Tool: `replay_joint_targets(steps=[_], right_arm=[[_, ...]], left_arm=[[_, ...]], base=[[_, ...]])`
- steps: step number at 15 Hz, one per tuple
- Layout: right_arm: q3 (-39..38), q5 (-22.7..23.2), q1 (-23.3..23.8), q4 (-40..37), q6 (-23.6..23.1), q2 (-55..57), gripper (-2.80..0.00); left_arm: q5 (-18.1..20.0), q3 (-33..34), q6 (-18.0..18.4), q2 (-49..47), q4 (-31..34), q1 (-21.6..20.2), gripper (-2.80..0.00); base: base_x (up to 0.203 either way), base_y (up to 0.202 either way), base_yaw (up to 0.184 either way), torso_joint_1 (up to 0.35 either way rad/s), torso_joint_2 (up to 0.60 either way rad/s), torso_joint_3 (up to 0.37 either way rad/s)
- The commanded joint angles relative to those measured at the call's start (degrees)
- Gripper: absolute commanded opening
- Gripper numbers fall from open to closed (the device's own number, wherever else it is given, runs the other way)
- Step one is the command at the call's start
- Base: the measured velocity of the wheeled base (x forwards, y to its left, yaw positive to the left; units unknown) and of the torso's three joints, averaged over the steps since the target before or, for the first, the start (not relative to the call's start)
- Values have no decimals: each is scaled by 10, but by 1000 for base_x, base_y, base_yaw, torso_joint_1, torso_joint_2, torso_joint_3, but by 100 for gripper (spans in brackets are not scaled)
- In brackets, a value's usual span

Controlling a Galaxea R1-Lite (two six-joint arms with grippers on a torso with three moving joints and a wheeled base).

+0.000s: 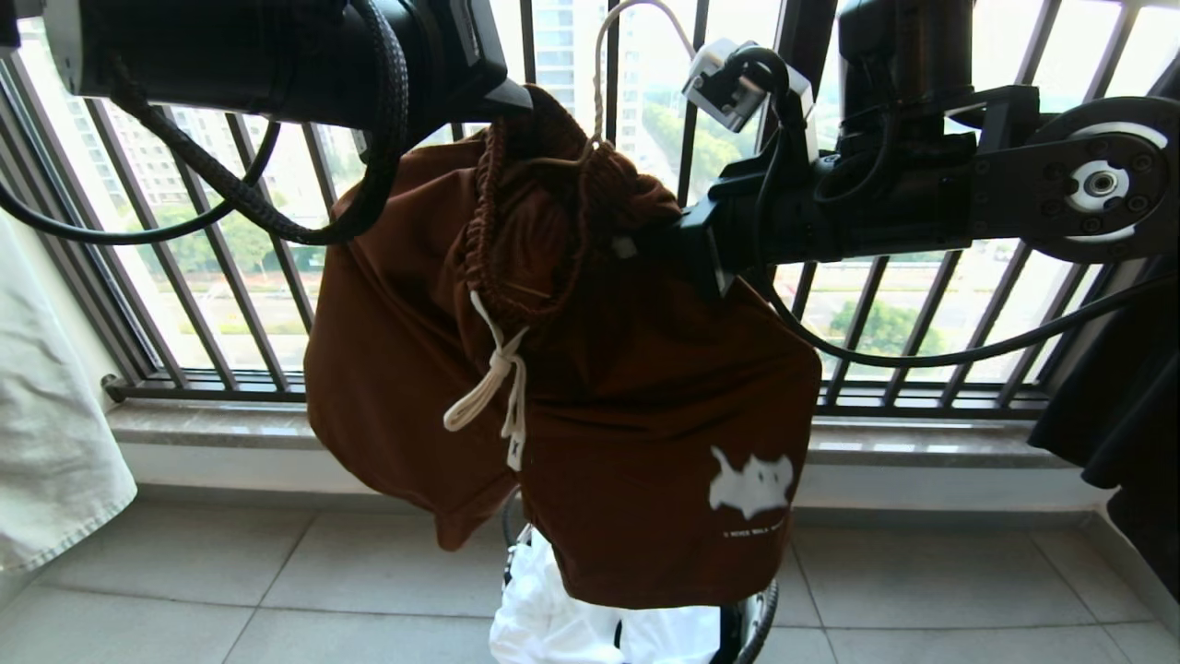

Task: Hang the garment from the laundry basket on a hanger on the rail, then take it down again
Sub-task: Hang the clothes on the clothes rack

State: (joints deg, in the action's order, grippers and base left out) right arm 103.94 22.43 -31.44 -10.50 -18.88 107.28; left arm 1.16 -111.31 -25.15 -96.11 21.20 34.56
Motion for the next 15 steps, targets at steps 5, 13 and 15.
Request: replay_joint_targets(steps=[5, 13, 15], right_arm=[[-1, 1, 1, -1, -2, -1, -280], [4, 1, 2, 0, -2, 0, -280], [0, 2, 3, 5, 0, 0, -280]], left_arm=[[-5, 4, -2, 4, 9, 2, -280], [-11, 4, -1, 11, 32, 2, 0], [-11, 3, -1, 15, 32, 2, 0]], base=[[0, 0, 0, 0, 0, 0], [0, 0, 0, 0, 0, 0], [0, 0, 0, 0, 0, 0]])
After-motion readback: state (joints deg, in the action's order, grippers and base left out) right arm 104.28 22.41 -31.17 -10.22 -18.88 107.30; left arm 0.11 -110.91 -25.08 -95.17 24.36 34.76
